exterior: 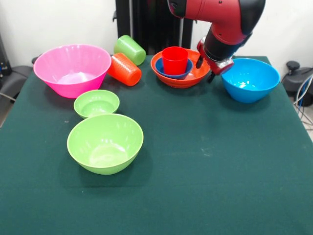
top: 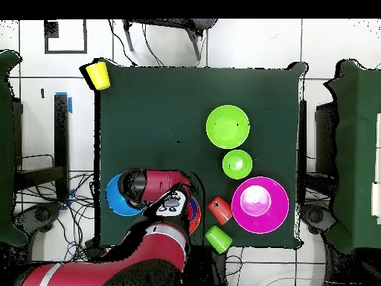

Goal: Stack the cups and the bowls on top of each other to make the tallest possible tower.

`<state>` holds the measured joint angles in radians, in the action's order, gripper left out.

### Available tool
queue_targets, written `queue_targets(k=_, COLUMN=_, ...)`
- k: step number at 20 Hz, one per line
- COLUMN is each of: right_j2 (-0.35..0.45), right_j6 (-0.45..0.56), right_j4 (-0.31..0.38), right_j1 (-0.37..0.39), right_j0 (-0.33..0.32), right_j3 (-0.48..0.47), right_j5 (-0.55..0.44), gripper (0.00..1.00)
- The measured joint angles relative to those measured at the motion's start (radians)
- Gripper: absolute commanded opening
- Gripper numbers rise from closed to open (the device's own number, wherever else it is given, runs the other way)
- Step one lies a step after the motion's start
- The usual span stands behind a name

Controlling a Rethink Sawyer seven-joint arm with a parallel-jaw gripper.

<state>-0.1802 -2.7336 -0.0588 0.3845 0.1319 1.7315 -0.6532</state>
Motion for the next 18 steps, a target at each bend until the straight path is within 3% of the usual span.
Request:
queue_targets(k=13, right_j2=0.0, right_j6=0.0, right_j4=0.0, right_j1=-0.002, right_j0=0.021, right_j3=0.0, right_j5=0.0, gripper=1.0)
queue_targets(k=14, right_j2=0.0, right_j6=0.0, right_j4=0.0, right_j1=-0.002, right_j0=0.021, right_j3=0.0, right_j5=0.0, gripper=0.0)
queue_targets(k=18, right_j2=0.0, right_j6=0.0, right_j4=0.0, right_j1=-0.003, right_j0=0.022, right_j3=-0.001, right_j5=0.001, gripper=0.0)
